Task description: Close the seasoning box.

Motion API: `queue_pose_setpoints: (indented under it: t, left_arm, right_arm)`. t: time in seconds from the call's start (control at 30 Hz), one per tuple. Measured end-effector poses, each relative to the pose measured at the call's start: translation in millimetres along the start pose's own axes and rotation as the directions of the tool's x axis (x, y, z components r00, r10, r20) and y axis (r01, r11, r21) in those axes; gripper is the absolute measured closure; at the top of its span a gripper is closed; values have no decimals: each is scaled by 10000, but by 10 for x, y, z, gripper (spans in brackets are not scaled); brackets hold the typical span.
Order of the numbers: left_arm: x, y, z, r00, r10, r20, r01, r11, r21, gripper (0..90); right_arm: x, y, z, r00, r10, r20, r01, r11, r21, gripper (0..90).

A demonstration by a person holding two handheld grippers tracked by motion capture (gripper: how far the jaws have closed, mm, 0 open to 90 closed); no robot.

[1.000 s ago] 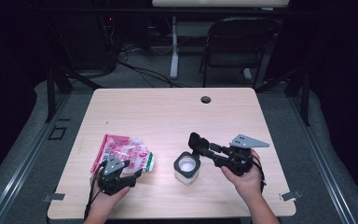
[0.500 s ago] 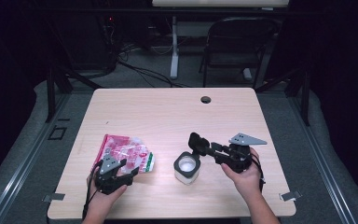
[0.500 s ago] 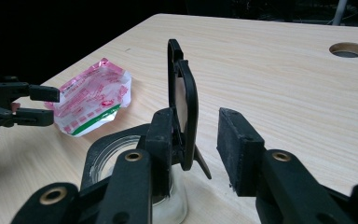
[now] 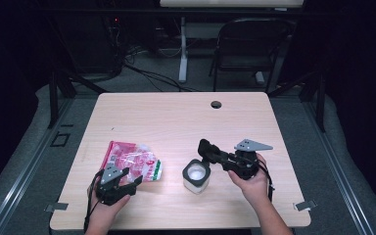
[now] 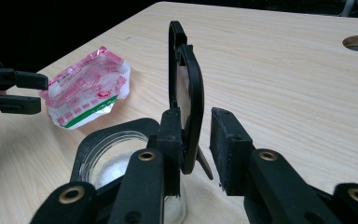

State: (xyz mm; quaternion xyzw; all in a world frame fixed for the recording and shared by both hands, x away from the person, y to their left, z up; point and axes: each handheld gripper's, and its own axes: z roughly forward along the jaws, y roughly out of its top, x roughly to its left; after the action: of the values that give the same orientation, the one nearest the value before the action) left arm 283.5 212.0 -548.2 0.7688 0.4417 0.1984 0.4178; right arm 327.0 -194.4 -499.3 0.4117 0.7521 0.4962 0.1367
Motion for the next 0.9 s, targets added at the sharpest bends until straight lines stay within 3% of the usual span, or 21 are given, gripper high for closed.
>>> queue_pose_setpoints:
  t: [0.3, 0.57, 0.9]
  left_arm:
    - [21, -11, -19, 10000, -36, -88, 36, 10000, 1, 389]
    - [49, -20, -27, 9998, -159, -147, 158, 9999, -44, 390]
    - [58, -19, -35, 9996, -217, -196, 215, 9998, -59, 389]
  right_arm:
    - [35, -17, 41, 9993, -371, 62, 370, 9992, 181, 833]
    - [55, -15, 36, 9977, -673, 122, 671, 9975, 200, 847]
    - [192, -14, 25, 9848, -1658, 523, 1644, 9859, 308, 850]
